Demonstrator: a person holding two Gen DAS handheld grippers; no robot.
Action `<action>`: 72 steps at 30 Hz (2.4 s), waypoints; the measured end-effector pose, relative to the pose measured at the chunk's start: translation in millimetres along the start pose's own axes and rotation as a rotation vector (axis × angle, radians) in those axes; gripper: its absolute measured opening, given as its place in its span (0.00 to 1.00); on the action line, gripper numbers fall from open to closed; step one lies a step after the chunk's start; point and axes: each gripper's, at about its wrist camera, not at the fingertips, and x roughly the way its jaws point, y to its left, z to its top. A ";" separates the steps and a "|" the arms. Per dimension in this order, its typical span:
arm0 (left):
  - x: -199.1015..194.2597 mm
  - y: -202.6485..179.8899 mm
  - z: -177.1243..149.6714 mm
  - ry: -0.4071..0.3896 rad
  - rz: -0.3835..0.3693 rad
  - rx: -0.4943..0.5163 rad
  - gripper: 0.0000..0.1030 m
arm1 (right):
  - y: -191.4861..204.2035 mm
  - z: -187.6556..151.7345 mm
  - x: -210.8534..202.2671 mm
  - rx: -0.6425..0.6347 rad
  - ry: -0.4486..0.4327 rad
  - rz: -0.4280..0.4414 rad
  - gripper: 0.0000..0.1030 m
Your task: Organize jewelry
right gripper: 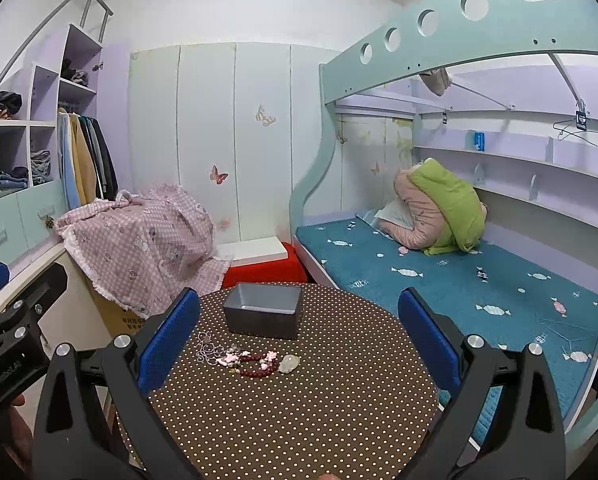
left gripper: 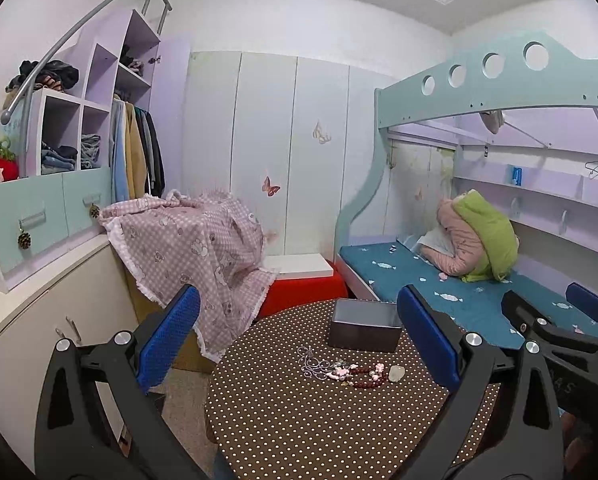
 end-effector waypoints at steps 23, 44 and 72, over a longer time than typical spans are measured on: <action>10.5 -1.8 3.9 0.001 0.021 0.005 0.95 | 7.6 6.7 16.4 -0.029 0.011 0.002 0.93; 168.0 22.1 -35.1 0.297 0.075 0.008 0.95 | 9.9 -11.2 143.6 -0.060 0.270 0.001 0.93; 379.6 1.5 -176.6 0.706 -0.047 0.063 0.71 | -19.5 -113.7 277.5 -0.076 0.718 0.117 0.92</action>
